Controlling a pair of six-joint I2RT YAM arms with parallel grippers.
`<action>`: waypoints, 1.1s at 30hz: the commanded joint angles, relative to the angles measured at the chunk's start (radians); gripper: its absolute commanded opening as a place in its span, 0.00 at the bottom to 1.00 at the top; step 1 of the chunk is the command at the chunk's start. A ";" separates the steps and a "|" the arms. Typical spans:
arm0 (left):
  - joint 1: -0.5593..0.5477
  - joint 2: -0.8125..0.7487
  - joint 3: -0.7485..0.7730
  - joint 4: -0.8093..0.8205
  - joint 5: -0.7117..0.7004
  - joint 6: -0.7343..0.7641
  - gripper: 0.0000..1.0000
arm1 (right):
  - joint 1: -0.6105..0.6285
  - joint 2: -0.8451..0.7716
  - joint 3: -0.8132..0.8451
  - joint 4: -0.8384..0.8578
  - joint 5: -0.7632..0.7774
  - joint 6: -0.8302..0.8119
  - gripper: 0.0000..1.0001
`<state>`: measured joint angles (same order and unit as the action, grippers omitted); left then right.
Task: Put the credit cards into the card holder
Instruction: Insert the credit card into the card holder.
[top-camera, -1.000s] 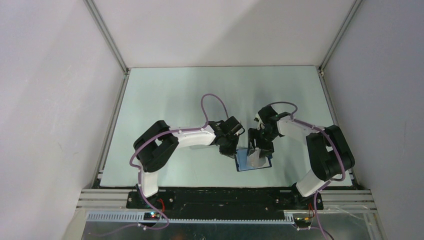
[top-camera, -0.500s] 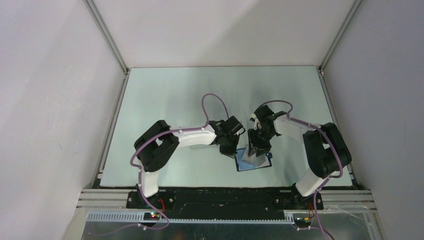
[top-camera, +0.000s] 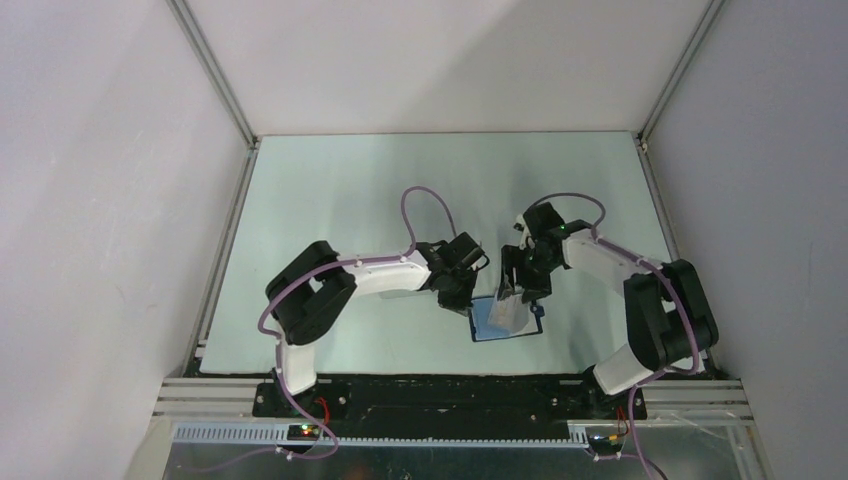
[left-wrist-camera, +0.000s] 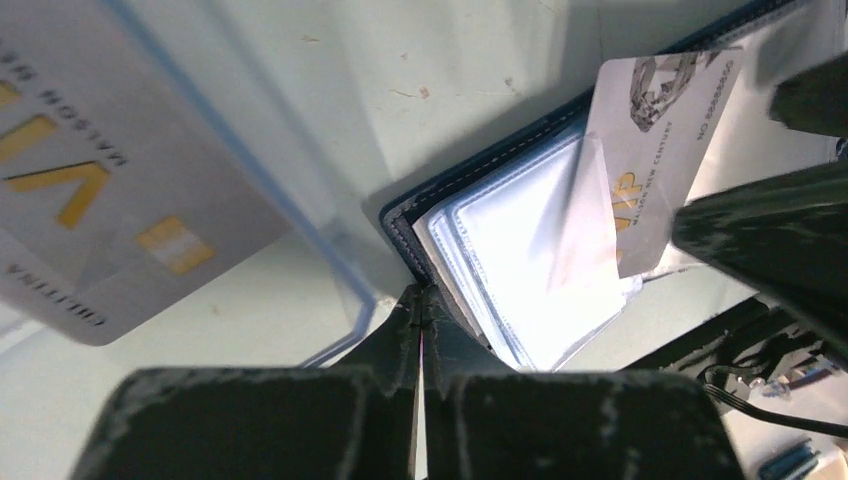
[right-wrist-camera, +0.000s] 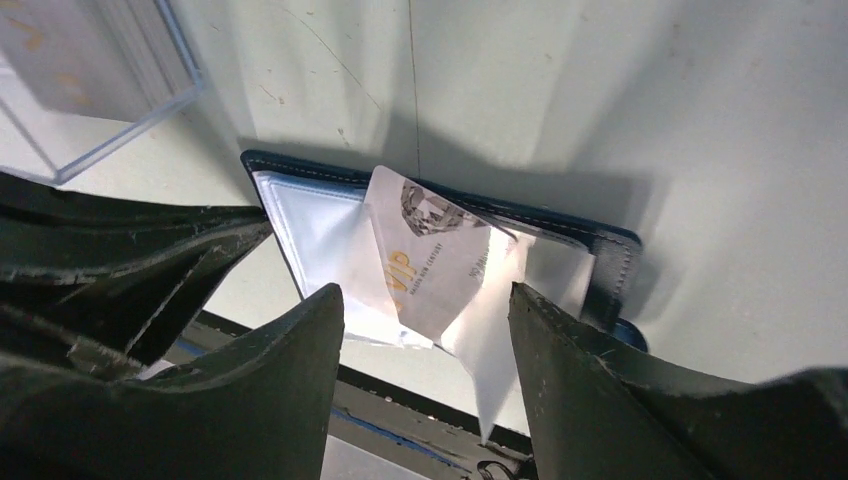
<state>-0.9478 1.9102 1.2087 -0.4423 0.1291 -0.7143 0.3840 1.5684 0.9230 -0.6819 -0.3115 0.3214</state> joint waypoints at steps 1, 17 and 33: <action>0.018 -0.055 -0.053 -0.019 -0.126 0.034 0.00 | -0.040 -0.081 -0.028 0.025 -0.047 0.035 0.65; 0.030 -0.271 -0.110 0.087 -0.042 -0.024 0.36 | -0.139 -0.054 -0.119 0.090 -0.235 0.102 0.53; 0.049 -0.112 -0.158 0.203 0.019 -0.068 0.29 | -0.143 0.085 -0.216 0.212 -0.246 0.158 0.44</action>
<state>-0.9035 1.7634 1.0660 -0.2638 0.1432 -0.7708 0.2321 1.6180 0.7563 -0.5201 -0.6178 0.4751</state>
